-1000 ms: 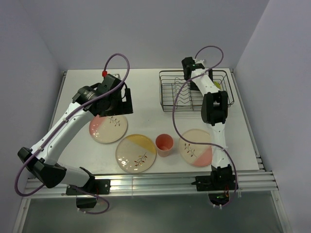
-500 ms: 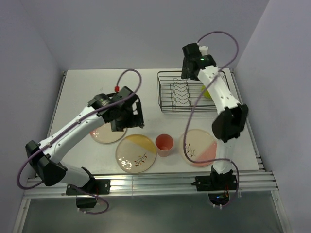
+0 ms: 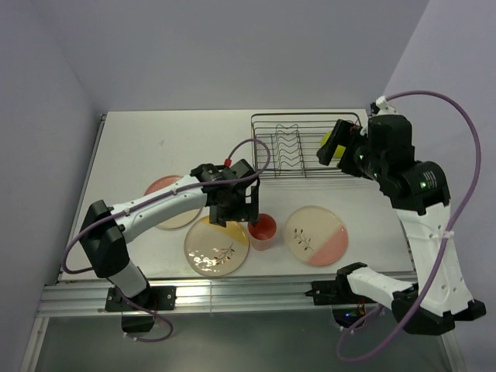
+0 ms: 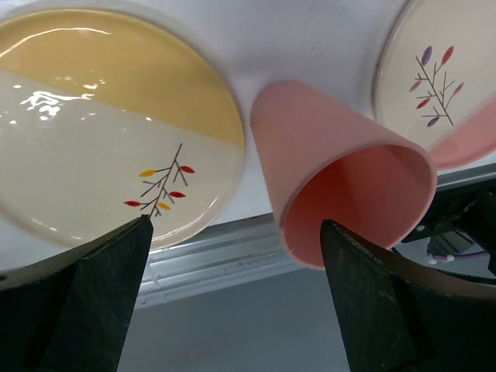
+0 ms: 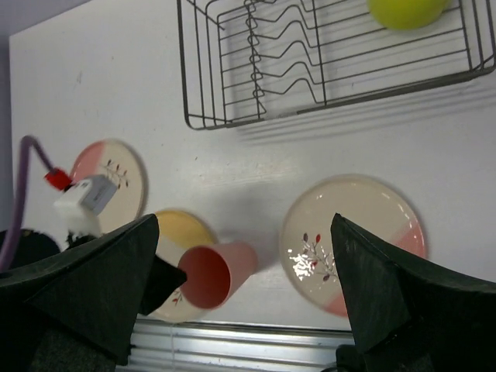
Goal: Load the mixed dishes into the dish rack
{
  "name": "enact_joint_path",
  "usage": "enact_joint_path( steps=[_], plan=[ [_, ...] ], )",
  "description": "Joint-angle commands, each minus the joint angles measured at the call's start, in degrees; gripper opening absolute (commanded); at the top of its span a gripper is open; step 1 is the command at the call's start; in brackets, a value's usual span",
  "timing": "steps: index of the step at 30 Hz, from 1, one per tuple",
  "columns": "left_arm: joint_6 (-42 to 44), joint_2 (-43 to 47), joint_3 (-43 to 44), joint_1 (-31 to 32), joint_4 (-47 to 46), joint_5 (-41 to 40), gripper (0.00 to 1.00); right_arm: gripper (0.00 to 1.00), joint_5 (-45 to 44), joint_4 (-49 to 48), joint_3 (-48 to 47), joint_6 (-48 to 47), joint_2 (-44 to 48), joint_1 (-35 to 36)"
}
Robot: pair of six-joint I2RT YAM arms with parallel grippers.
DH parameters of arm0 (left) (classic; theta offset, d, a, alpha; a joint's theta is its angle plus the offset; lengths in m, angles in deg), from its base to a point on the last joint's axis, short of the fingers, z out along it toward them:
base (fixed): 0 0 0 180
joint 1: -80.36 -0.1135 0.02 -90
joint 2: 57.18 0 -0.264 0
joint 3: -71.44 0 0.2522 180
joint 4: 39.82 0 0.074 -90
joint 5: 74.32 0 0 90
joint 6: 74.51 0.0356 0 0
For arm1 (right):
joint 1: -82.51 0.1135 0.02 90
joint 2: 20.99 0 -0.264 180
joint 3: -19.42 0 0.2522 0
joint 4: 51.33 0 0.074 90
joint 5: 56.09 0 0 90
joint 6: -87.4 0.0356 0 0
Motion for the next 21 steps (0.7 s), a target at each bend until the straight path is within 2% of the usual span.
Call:
enact_joint_path(
  steps=[1, 6, 7, 8, 9, 10, 11, 13, 14, 15, 16, 19, 21],
  plan=[
    [1.5, -1.7, -0.3, 1.4, -4.3, 1.3, 0.96, 1.0, 3.5, 3.1, 2.4, 1.3, 2.8, 0.3],
    [3.5, -5.2, -1.5, 1.7, -6.5, 2.9, 0.91, 1.0, 3.5, 3.9, 4.4, 2.0, 5.0, 0.2],
    [3.6, -5.6, -1.9, 1.7, -6.6, 3.1, 0.89, 1.0, 3.5, 4.1, 4.4, 2.0, 5.1, 0.2],
    [4.0, -5.8, -2.0, 1.7, -6.9, 3.2, 0.8, 1.0, 3.6, 4.2, 4.3, 2.1, 5.1, 0.2],
    [4.3, -5.9, -2.0, 1.7, -7.1, 3.4, 0.76, 1.0, 3.6, 4.4, 4.1, 2.2, 5.1, 0.2],
    [4.4, -5.9, -1.6, 1.7, -7.3, 3.6, 0.69, 1.0, 3.8, 4.7, 3.8, 2.1, 4.6, 0.1],
    [5.0, -5.9, -1.0, 1.7, -7.3, 3.5, 0.52, 1.0, 4.2, 4.9, 3.1, 2.2, 4.4, 0.2],
    [6.0, -5.9, 1.6, 1.6, -6.7, 3.4, 0.36, 1.0, 6.6, 4.7, 2.4, 2.5, 3.2, -0.1],
    [6.5, -6.0, 2.5, 1.6, -6.6, 3.6, 0.2, 1.0, 8.3, 4.6, 1.7, 2.5, 2.8, -0.2],
    [7.6, -6.6, 3.5, 1.1, -6.2, 4.0, 0.08, 1.0, 9.4, 4.6, 1.4, 2.6, 1.7, -0.4],
    [8.1, -6.8, 6.0, 0.8, -4.9, 4.4, 0.0, 1.0, 11.6, 4.3, 1.0, 2.8, 1.0, -0.5],
    [9.4, -6.3, 12.5, -0.6, -2.4, 4.2, 0.0, 1.0, 17.9, 4.0, -0.7, 2.9, -1.2, -1.7],
    [9.2, -3.2, 15.5, -3.1, -1.6, 7.1, 0.0, 1.0, 22.4, 3.9, -1.2, 2.2, -2.6, -2.8]
  ],
)
